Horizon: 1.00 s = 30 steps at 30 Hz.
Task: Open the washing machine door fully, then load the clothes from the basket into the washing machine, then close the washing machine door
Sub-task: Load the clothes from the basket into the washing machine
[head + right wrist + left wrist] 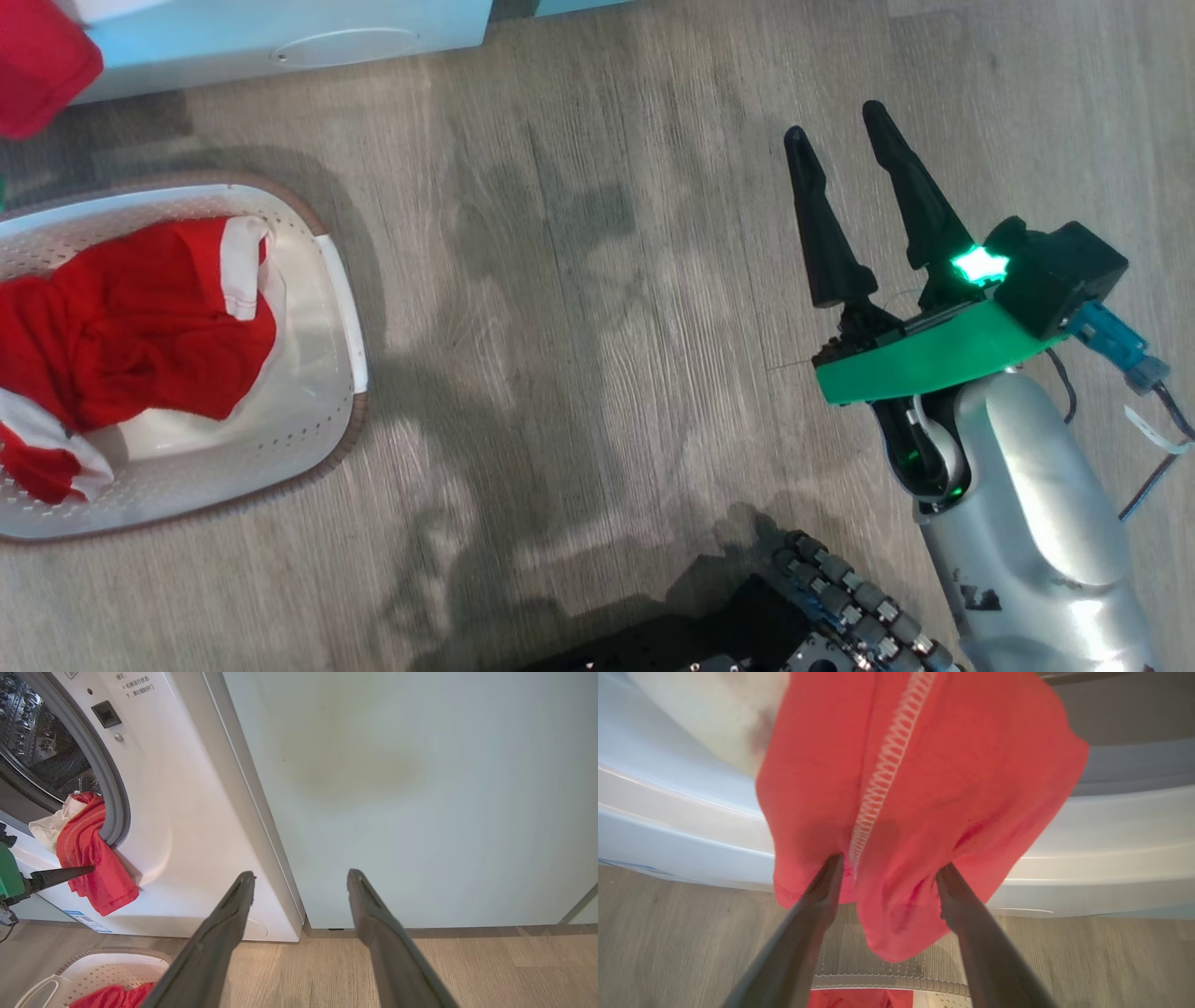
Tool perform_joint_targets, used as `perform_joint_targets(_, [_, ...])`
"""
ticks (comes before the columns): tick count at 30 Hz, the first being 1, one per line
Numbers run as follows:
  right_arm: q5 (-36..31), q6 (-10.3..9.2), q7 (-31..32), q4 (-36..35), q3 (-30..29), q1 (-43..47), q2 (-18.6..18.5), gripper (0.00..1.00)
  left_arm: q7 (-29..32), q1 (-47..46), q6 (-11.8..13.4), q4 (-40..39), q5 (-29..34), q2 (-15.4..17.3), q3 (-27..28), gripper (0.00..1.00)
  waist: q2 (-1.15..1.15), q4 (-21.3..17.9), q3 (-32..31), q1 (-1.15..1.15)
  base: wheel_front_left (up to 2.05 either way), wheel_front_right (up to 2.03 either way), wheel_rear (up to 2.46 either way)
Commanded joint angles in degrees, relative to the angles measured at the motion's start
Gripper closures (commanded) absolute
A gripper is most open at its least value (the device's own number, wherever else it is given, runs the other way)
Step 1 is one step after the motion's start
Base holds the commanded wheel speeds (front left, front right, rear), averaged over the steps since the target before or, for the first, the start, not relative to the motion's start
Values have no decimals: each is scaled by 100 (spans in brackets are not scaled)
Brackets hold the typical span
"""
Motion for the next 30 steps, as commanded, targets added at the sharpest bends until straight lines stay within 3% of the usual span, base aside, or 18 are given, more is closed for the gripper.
perform_joint_targets(1, [50, 0, -51, -202, 126, 2, 3, 0, -68, -152, -41, -102, 15, 364, 136, 0, 0, -7, 9, -1, 0, 0, 0])
perform_joint_targets(8, [93, 0, -52, -211, 132, -14, 3, 0, -140, -320, -180, 75, 151, 428, -59, 0, 0, -32, 22, -1, 0, 0, 0])
perform_joint_targets(9, [97, 0, -52, -213, 131, -18, 3, 0, -96, -341, -207, 113, 151, 425, -89, 57, 0, -36, 23, -1, 0, 0, 0])
perform_joint_targets(10, [104, 0, -52, -216, 130, -24, 3, 0, -47, -361, -237, 149, 146, 423, -119, 100, 0, -40, 23, -1, 0, 0, 0])
perform_joint_targets(20, [92, 0, -52, -216, -26, 44, 3, 0, 389, -385, -285, 262, 141, 442, -314, 100, 0, 80, -121, -1, 0, 0, 0])
perform_joint_targets(30, [52, 0, -52, -190, -146, 186, 3, 0, 1044, -19, -229, -845, -64, 651, -284, 100, 0, 380, -448, -1, 0, 0, 0])
